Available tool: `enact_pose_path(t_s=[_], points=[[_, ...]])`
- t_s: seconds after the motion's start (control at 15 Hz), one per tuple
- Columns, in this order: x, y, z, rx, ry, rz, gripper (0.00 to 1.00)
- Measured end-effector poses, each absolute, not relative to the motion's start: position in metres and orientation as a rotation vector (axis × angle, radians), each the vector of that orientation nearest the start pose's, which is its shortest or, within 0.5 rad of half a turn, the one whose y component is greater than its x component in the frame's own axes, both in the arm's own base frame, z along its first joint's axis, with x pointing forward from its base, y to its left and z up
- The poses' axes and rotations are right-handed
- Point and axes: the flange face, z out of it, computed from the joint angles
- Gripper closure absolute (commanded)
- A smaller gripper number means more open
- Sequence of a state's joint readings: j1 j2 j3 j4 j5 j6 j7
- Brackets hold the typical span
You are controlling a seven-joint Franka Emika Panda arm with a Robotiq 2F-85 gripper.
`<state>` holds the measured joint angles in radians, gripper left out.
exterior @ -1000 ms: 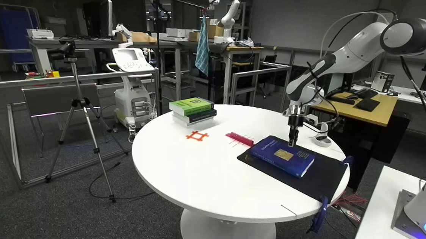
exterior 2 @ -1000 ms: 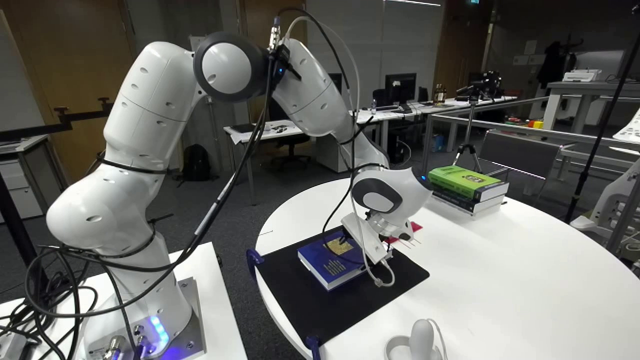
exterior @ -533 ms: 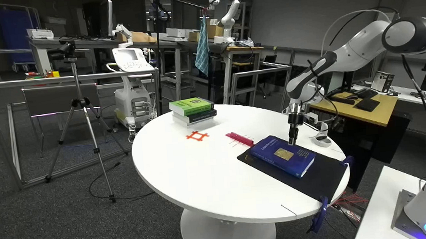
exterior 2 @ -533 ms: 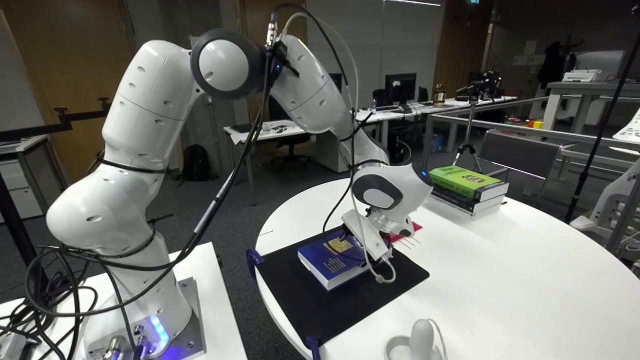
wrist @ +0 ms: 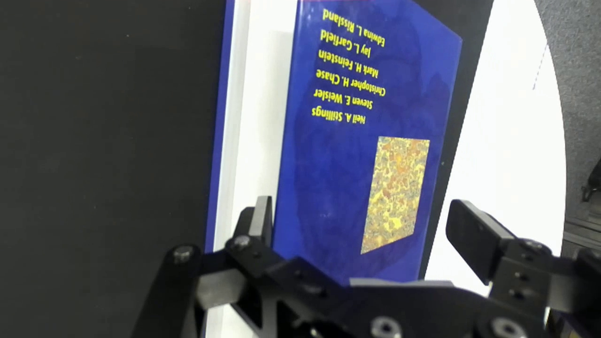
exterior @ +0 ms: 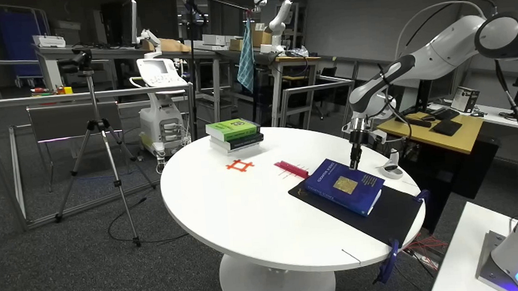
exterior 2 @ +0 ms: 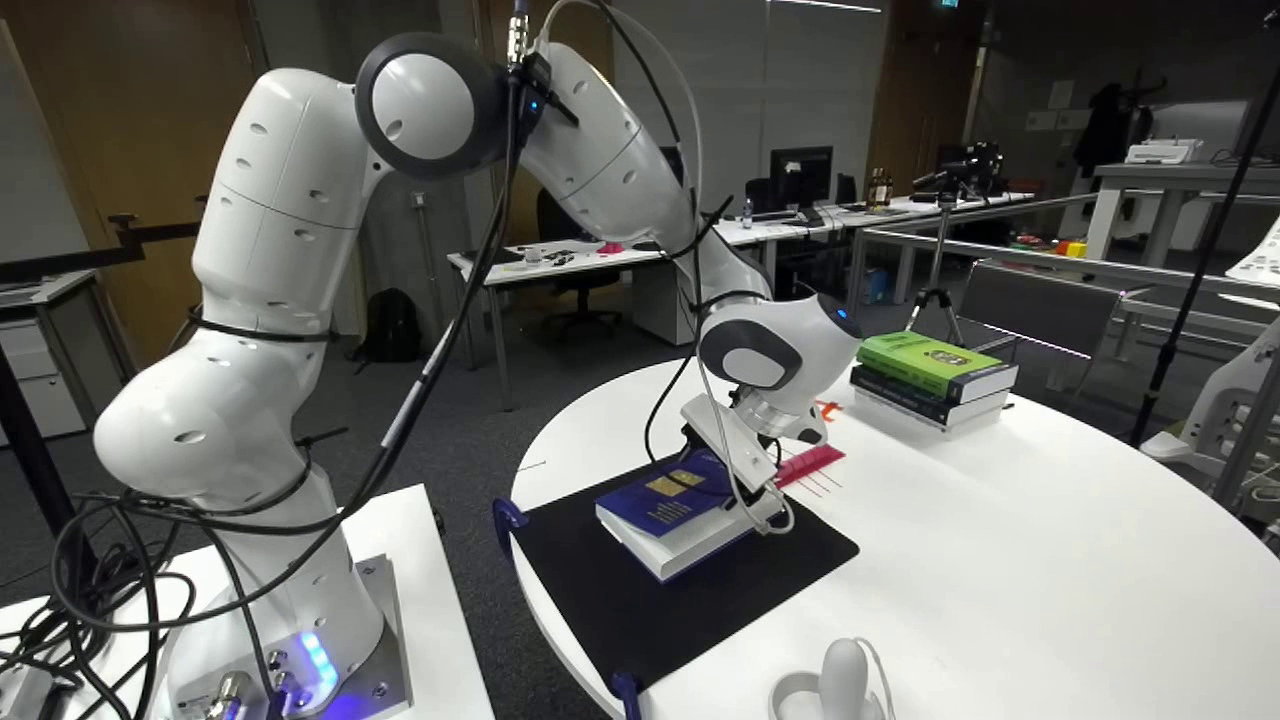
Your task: Open the book
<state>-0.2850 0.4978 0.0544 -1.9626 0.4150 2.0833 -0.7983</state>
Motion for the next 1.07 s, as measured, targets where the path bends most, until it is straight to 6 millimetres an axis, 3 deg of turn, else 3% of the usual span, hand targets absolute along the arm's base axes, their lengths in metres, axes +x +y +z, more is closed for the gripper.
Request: enact_pose_path(t_s=[1.07], points=[[0.544, -0.084, 0.245, -2.638, -0.458, 0.174, 0.0]])
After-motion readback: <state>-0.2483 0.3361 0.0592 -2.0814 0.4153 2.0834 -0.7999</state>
